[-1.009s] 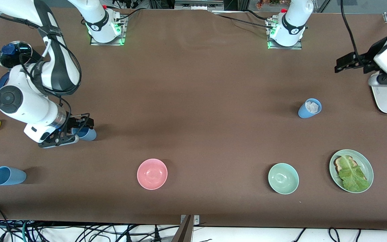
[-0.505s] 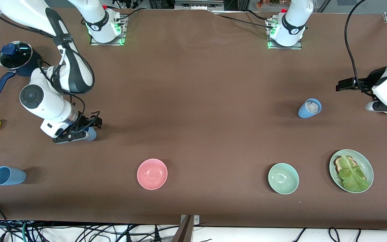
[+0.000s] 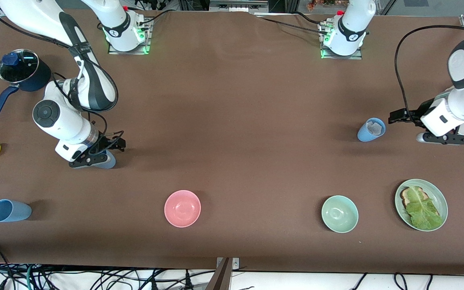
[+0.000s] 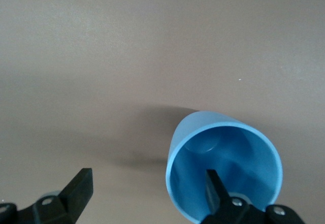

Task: Stack blue cups with both arms
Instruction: 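Grip the cup with the right gripper while the left gripper nears another cup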

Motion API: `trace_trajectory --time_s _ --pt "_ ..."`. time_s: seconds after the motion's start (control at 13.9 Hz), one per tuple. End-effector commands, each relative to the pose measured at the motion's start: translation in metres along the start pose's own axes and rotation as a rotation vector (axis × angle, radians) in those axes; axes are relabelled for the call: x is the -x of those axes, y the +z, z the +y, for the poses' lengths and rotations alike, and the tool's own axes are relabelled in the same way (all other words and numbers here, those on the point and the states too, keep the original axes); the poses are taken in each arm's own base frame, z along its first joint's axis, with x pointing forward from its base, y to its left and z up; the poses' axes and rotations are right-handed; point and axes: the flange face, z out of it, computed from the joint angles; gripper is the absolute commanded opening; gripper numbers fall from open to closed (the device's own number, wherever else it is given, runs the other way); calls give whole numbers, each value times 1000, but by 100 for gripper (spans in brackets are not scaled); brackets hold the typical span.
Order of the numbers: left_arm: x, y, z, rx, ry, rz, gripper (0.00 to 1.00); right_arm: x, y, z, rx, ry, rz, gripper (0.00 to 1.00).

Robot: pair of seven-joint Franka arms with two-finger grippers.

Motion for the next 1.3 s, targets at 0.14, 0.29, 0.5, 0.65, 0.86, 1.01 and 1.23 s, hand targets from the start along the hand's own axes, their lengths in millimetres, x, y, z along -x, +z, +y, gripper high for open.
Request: trace_trajectory --time_s 0.14,0.29,0.5,0.65,0.86,1.01,1.23 --pt "34 32 -36 -27 86 89 100 7 -6 1 0 -11 12 98" --pt "41 51 -47 -29 93 110 100 7 -4 3 0 -8 7 98" --pt "51 77 -57 -34 79 131 100 8 1 8 0 -5 -2 98" --pt "55 90 -55 -39 79 147 100 9 0 8 0 -5 -10 98" --pt "58 97 -48 -42 89 151 100 10 -3 7 -1 -3 -18 98" --pt "61 104 -45 -47 93 162 100 11 -4 7 -1 -5 -19 98" --pt "63 114 -37 -56 109 180 100 11 -4 7 -1 -7 -19 98"
